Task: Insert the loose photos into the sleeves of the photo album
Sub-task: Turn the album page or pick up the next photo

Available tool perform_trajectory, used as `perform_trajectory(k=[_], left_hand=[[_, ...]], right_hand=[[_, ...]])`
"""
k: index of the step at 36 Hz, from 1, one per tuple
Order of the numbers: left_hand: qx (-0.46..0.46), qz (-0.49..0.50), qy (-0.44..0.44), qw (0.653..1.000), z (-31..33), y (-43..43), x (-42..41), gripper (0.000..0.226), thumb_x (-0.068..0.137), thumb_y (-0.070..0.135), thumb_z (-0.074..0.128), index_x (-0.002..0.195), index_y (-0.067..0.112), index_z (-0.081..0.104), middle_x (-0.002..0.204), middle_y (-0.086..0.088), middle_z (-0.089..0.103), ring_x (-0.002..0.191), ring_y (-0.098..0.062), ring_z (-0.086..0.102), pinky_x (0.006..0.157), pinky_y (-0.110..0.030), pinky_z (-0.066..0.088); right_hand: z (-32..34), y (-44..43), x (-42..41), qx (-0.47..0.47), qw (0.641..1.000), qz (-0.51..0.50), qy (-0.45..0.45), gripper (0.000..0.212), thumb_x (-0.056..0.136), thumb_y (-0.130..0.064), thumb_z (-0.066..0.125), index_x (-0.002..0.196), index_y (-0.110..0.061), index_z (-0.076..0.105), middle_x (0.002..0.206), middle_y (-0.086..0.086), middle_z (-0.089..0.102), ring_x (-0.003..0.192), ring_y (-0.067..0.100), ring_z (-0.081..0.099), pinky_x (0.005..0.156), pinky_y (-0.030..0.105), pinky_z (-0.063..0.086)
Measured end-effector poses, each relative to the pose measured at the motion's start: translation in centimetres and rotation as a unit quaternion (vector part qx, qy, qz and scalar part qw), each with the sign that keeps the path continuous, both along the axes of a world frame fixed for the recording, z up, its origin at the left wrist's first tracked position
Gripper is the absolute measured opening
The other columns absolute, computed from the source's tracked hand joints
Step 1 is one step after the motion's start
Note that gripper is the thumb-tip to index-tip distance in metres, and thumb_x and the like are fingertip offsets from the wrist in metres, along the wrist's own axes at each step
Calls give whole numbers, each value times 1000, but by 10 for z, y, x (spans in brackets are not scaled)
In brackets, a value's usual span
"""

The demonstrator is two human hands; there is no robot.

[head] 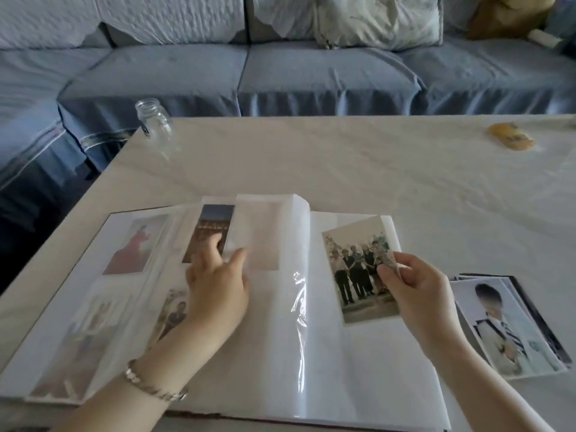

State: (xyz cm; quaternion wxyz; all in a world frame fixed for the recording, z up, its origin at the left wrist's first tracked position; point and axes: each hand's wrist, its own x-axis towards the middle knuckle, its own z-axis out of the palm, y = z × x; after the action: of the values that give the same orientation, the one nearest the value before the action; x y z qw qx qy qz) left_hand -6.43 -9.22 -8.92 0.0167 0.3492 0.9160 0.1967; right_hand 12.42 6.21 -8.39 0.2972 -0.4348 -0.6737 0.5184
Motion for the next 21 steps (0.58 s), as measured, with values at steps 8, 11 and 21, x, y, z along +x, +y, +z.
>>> perform_trajectory(k=[8,11,21], left_hand=[[-7,-53,25,998,-3,30,-9,23,81,22,47,86,3,60,93,-12,61,90,-34,59,78,-38,43],[-33,-34,34,998,-9,38,-16,62,81,57,35,116,12,57,123,-12,51,117,-33,48,98,-44,34],[-99,-46,-28,994,-20,34,-31,67,94,58,28,150,30,6,158,6,-13,143,-12,-18,115,-37,-10]], right_hand=[[7,-2,-10,-76,997,2,19,7,89,-15,61,86,-21,64,64,-8,71,55,5,65,48,14,48],[9,-1,-20,-70,997,16,-5,10,90,-16,60,84,-23,62,58,-9,69,47,2,60,41,14,43],[9,5,-54,26,996,45,-78,11,94,-23,54,101,-15,58,60,-2,66,25,6,38,31,15,32]])
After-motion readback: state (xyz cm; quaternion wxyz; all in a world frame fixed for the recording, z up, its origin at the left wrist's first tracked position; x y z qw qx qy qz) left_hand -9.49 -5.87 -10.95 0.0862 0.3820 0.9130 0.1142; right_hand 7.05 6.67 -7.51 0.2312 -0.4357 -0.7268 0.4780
